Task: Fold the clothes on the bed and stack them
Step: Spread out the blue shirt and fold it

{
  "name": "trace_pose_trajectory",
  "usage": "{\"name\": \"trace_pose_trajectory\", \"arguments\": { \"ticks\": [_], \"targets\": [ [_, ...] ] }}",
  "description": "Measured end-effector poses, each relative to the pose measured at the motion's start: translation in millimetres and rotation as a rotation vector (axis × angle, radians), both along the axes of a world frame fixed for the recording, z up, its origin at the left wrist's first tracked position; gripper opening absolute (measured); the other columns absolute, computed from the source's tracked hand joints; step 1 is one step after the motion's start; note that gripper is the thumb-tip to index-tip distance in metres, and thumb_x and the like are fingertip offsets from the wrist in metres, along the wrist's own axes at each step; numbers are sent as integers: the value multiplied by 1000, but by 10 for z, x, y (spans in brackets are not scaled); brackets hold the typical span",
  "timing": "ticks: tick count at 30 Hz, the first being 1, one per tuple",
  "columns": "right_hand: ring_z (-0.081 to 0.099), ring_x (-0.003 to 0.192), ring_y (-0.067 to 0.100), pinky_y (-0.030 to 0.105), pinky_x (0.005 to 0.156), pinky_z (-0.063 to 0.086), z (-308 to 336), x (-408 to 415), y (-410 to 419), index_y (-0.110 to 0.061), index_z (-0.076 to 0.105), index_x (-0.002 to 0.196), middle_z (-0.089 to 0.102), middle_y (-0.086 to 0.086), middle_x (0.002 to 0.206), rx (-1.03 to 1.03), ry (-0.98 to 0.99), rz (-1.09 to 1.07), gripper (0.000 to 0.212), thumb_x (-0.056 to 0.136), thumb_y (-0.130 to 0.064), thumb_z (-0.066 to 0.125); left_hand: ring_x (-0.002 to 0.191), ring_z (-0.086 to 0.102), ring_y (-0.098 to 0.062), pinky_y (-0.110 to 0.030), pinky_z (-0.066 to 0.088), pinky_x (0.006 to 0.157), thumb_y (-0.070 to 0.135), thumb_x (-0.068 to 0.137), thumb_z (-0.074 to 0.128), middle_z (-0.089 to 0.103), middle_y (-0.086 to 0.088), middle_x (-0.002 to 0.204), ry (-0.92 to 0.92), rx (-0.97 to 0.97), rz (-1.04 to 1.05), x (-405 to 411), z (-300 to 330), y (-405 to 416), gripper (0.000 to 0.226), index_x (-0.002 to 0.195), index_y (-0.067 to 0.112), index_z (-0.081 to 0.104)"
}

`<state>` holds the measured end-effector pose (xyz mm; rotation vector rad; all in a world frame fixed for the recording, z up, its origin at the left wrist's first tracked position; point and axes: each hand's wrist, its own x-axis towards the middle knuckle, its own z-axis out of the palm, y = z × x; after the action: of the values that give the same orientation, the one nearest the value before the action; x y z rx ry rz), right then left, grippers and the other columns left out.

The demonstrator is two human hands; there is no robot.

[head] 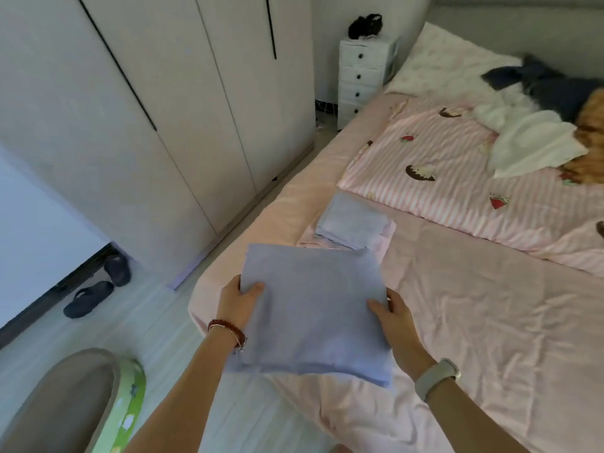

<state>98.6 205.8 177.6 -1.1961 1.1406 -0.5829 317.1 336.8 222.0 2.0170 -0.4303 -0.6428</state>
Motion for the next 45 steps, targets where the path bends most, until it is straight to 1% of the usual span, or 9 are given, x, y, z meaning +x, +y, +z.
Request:
{"name": "trace_pose_trajectory", "arguments": {
  "ticks": [5,11,16,20,27,33,38,42,45],
  "targets": [
    [58,83,5,20,65,45,-163,371,-666,-21,52,106,61,-7,95,-15,-7,-218,26,87,-3,55,76,49,-21,-33,41,68,10,88,58,58,-12,86,19,7,-196,602,-219,-1279,7,86,4,54],
    [57,108,25,38,89,47,-491,860,-1746,-11,42,133,58,7,121,-57,80,-335,46,89,-10,55,76,50,-23,-27,39,59,12,89,55,56,-8,84,0,-1,-316,1096,-562,-2728,6,87,7,53],
    [53,112,24,30,86,42,-871,1201,-2463,-22,32,140,54,7,124,-128,133,-385,52,92,-17,53,81,51,-22,-33,42,72,13,90,55,57,-12,92,2,-39,-367,1483,-946,-3542,8,95,6,55],
    [56,79,-6,8,71,40,-1312,1339,-2761,-33,39,136,59,-10,96,-178,226,-396,46,93,-19,50,83,53,-22,-37,46,77,13,90,56,58,-12,94,40,-19,-414,1702,-1423,-3926,10,98,8,56],
    [50,75,18,28,71,36,-1954,1372,-2637,-43,25,143,50,-3,87,-12,526,-204,47,98,-32,35,108,52,-28,-28,36,82,41,91,51,54,-10,120,76,318,-588,1817,-2237,-3852,45,121,8,44],
    [54,84,19,27,75,40,-1799,1423,-2515,-34,38,139,59,4,100,-198,519,-425,43,97,-24,41,88,54,-28,-21,29,62,28,93,51,57,-5,97,-100,93,-572,1771,-2160,-3804,27,110,7,48],
    [52,103,31,33,83,40,-1793,1487,-2420,-36,31,142,43,9,126,-11,752,-302,46,98,-27,37,126,39,-36,-42,37,95,24,90,57,38,-16,140,-402,206,-611,1654,-2105,-3878,61,142,9,30],
    [37,128,40,53,104,27,-1702,1736,-2516,-21,42,139,37,20,141,-436,1007,-311,53,88,-13,55,127,42,-41,-53,38,96,21,88,47,44,-18,140,-1019,12,-783,1395,-2071,-3909,47,134,12,48],
    [31,134,42,65,102,21,-1768,1892,-2642,-23,45,137,36,18,145,-627,1015,-159,49,89,-16,56,133,34,-40,-59,28,103,30,90,36,40,-15,143,-1008,109,-1011,1219,-2203,-3944,47,134,18,49]
  ]
}}
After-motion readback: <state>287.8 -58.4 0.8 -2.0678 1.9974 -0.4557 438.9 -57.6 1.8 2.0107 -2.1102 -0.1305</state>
